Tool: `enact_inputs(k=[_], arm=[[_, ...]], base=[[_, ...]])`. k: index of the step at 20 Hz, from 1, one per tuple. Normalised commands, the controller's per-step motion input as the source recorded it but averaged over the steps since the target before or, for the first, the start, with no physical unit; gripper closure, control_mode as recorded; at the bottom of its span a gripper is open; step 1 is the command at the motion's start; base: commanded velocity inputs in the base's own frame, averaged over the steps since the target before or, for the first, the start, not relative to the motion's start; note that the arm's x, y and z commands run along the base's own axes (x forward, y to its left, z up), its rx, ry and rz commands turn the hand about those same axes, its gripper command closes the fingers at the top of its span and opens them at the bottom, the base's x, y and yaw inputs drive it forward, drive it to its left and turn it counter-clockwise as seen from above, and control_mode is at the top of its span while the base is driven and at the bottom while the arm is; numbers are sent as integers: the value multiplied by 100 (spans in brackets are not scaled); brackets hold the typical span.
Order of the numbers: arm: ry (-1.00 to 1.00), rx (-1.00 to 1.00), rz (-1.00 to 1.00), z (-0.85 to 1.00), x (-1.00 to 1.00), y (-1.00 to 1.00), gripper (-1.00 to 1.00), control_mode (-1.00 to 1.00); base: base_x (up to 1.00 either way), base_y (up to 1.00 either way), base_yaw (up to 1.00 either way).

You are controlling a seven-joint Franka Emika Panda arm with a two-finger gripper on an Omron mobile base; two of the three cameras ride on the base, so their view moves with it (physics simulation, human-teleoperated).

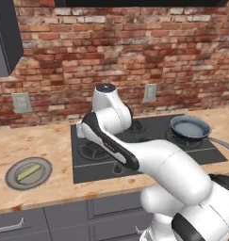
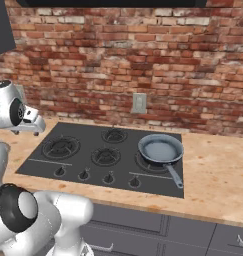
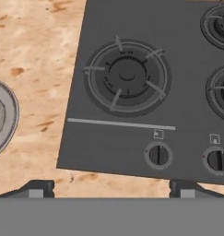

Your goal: Pick up the butter stick and place it in the pan. Then turn on the burner for the pan.

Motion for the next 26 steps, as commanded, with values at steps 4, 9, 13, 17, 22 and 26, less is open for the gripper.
enact_inputs(k=[4,9,13,17,22,26], arm=[[2,1,0,-20,-2,89,-100,-100],[4,4,0,-10,0,85,-100,-100],[6,3,0,0,0,85,-100,-100],[5,0,0,0,0,69,-100,-100],[7,0,0,-4,0,60,-100,-100],[2,-1,2,-19,0,25,-100,-100]], base=[[0,0,0],[0,0,0],[0,0,0],[0,0,0],[0,0,0],[0,0,0]])
